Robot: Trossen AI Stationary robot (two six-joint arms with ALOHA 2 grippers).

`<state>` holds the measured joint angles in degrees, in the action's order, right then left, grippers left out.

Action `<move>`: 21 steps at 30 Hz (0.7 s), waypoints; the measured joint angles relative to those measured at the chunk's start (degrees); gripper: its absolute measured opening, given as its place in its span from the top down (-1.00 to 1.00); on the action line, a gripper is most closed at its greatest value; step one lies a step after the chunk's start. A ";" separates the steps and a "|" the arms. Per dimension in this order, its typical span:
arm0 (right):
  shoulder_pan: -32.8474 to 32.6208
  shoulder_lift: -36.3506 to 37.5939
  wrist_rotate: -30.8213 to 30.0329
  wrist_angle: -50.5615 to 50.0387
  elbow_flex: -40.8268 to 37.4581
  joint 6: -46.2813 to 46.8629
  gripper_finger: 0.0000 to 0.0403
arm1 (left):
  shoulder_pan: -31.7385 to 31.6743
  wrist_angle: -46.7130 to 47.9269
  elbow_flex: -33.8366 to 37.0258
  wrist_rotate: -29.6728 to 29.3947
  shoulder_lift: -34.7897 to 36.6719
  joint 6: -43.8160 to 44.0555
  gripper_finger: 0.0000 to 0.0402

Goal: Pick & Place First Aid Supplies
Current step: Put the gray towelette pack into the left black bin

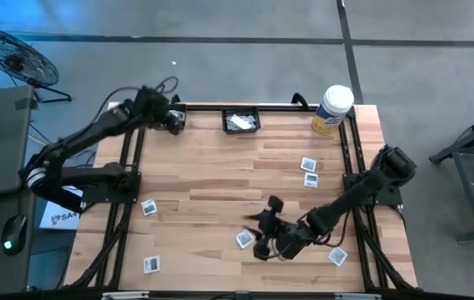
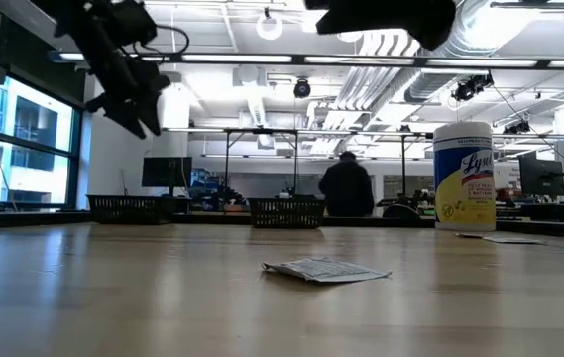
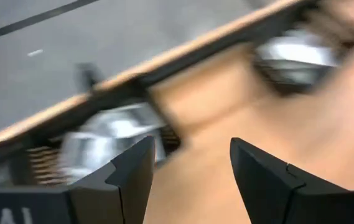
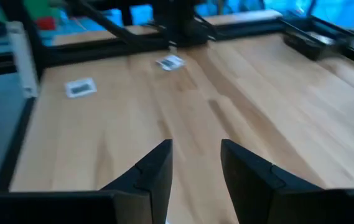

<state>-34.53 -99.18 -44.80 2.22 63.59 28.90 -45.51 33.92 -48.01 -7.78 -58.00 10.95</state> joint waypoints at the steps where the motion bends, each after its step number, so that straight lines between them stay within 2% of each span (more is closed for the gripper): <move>1: -0.04 -1.50 0.30 3.27 0.00 -1.54 0.36 | 1.93 -1.74 1.97 1.45 1.80 0.94 -0.03; 5: 0.15 -7.69 5.94 15.12 0.00 -5.66 0.36 | 11.73 -11.76 11.50 5.69 9.00 5.49 -0.03; 8: 0.81 -11.39 11.03 15.56 1.97 -4.64 0.36 | 19.46 -19.35 18.25 5.56 14.08 8.82 -0.03; 14: 1.19 -15.27 15.68 3.03 12.36 -4.79 0.36 | 35.62 -32.45 27.72 4.70 20.62 9.63 -0.03; 18: 2.13 -18.84 18.70 -9.25 19.56 -5.82 0.36 | 46.73 -40.59 32.25 0.98 21.03 5.68 -0.03; 21: 3.35 -21.14 21.69 -14.35 21.89 -5.88 0.36 | 52.85 -43.94 33.82 -2.28 21.01 0.47 -0.03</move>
<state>-31.18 -120.31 -23.11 -12.13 85.48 23.02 7.33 -10.02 -14.20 -10.06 -36.99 11.42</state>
